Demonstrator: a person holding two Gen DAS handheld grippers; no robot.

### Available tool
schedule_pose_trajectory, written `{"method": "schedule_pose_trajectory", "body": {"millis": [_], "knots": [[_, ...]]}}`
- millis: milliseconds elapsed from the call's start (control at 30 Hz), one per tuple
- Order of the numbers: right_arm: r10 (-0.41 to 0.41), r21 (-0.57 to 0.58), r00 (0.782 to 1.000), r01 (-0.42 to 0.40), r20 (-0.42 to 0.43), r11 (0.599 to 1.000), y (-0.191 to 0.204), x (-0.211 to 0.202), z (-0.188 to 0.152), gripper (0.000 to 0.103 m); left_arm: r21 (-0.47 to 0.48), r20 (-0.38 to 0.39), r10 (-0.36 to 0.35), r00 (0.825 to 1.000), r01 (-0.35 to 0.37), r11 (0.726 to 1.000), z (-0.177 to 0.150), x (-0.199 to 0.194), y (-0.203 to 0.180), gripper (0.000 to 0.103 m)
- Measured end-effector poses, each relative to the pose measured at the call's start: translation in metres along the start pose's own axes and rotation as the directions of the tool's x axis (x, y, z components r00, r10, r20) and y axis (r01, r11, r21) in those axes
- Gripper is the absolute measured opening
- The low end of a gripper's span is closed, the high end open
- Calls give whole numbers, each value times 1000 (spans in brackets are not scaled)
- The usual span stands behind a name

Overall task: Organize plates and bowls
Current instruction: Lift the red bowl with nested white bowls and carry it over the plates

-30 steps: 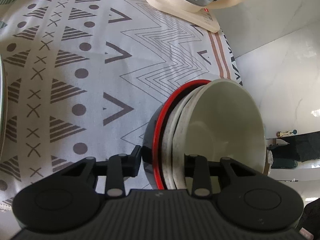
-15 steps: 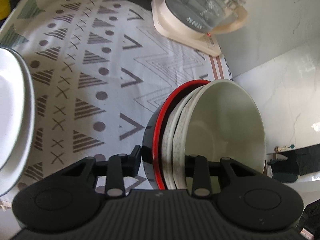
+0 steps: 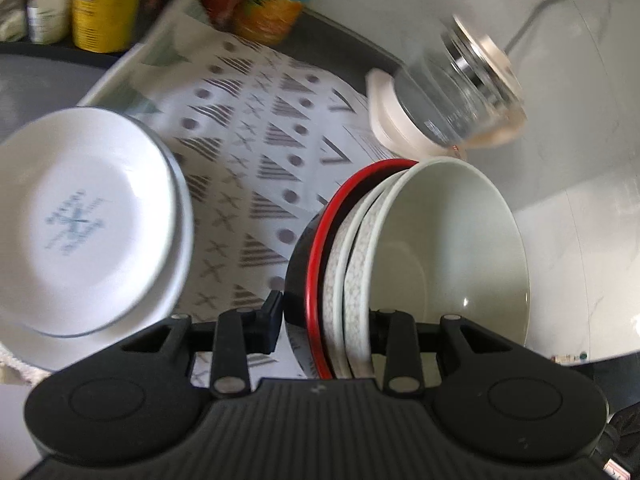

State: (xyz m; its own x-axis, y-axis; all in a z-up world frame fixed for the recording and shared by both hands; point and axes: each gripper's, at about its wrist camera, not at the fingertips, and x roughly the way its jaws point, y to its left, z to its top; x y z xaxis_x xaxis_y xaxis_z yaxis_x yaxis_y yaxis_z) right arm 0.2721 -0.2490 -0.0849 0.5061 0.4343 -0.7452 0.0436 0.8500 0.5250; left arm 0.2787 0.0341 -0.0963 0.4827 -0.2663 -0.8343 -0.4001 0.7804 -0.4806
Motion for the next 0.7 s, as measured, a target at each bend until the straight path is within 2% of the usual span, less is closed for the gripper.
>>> {"method": "schedule_pose_trajectory", "body": {"millis": [700], "knots": [[142,-172,985,-158,-102,972,93,27,-10,33,-199,152,94,984,-63,978,0,-72,69,33]]}}
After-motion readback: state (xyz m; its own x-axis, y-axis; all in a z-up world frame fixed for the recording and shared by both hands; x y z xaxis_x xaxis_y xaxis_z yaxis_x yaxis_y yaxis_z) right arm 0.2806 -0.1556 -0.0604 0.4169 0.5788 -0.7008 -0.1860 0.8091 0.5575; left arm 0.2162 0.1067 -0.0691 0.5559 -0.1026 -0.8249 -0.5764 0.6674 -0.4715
